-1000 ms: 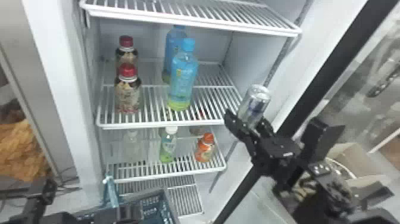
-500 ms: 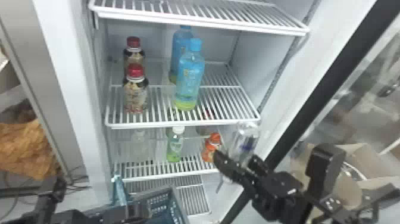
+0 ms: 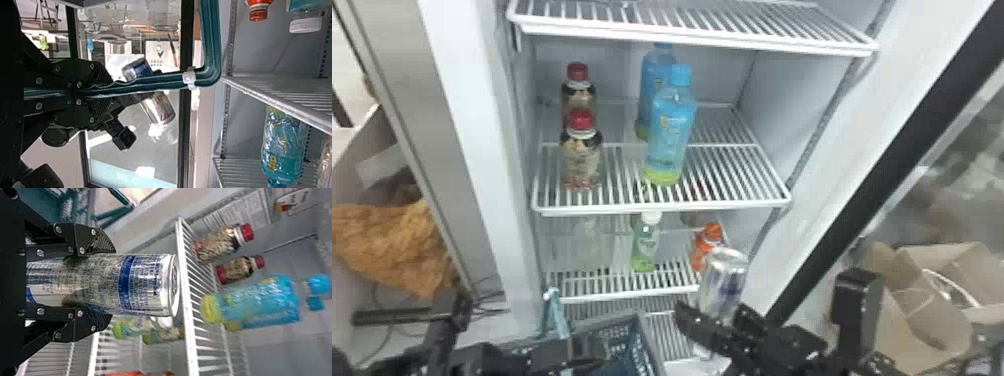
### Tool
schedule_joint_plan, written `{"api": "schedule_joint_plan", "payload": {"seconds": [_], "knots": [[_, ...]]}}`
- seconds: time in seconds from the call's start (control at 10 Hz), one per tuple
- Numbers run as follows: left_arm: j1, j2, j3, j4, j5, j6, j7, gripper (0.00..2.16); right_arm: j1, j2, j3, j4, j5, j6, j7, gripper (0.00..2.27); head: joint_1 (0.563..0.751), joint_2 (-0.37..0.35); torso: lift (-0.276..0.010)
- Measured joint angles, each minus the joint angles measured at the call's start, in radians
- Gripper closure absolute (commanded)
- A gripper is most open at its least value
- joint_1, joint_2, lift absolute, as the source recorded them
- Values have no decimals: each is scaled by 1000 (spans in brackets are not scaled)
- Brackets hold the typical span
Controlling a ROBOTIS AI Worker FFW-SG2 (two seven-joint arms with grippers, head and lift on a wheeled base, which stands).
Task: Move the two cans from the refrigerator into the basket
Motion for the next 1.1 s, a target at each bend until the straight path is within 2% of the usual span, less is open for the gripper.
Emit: {"api": "schedule_joint_plan", "payload": {"seconds": [0.5, 0.7, 0.8, 0.9, 1.0, 1.1], "knots": [[-8, 0, -5, 0, 8, 0, 5, 1190, -133, -3, 107, 192, -52, 61, 83, 1276, 695, -78, -25], [-14, 1, -15, 0, 16, -6, 5, 1191, -175, -6, 142, 280, -53, 81, 110, 1269, 695, -55, -25], [-15, 1, -18, 0, 19, -8, 5, 1190, -194, -9, 153, 317, -52, 96, 122, 1029, 695, -46, -25], [-16, 2, -19, 0, 21, -9, 5, 1190, -210, -11, 159, 352, -50, 114, 142, 647, 695, -40, -25], [-17, 2, -20, 0, 22, -10, 5, 1190, -222, -13, 162, 380, -47, 122, 154, 366, 695, -39, -25], [-17, 2, -20, 0, 23, -10, 6, 1190, -226, -13, 162, 389, -46, 124, 156, 171, 695, -40, -25]]}}
